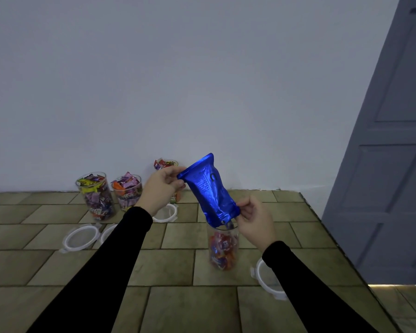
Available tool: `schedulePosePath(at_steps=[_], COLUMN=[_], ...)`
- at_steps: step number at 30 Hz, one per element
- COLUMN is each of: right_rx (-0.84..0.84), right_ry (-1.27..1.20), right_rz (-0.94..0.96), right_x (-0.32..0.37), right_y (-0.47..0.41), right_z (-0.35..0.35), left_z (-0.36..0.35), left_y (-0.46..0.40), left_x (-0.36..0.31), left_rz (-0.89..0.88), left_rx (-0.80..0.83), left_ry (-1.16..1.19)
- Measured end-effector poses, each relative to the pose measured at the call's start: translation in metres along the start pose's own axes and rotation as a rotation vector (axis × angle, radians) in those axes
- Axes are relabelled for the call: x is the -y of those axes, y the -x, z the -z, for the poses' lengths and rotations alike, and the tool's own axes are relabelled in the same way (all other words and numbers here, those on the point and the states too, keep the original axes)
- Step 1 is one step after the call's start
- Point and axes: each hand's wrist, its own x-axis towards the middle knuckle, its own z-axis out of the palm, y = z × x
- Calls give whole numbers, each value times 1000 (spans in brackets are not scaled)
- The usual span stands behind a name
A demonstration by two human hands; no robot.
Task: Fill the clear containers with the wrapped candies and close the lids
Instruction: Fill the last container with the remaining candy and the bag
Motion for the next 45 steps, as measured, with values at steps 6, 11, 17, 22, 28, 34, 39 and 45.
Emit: schedulePosePath(at_steps=[6,11,17,22,28,34,39,45], right_rx=[13,89,131,94,49,21,12,17], right_ry=[-51,-124,-159,-152,-201,-217,-229,-235], right_rz=[-9,38,52,39,21,19,15,2], right_x=[-3,-2,1,-2,-1,1,3,1], right_y=[0,3,2,1,3,6,6,5], right_z=[4,7,9,8,3,0,-2,-3], left_z=[2,3,1,-3,-8,-12,-17,-21], left_y=[-8,-16,-17,-18,-21,-17,-9,-6], left_x=[-7,-9,-7,-11,-19,-19,-24,-29], left_rz=[-30,-39,-46,-58,-101,-148,-146,-191], left_rx=[55,78,50,29,44,67,44,-14], left_ry=[-98,-163,-192,-119,-87,8,60,98])
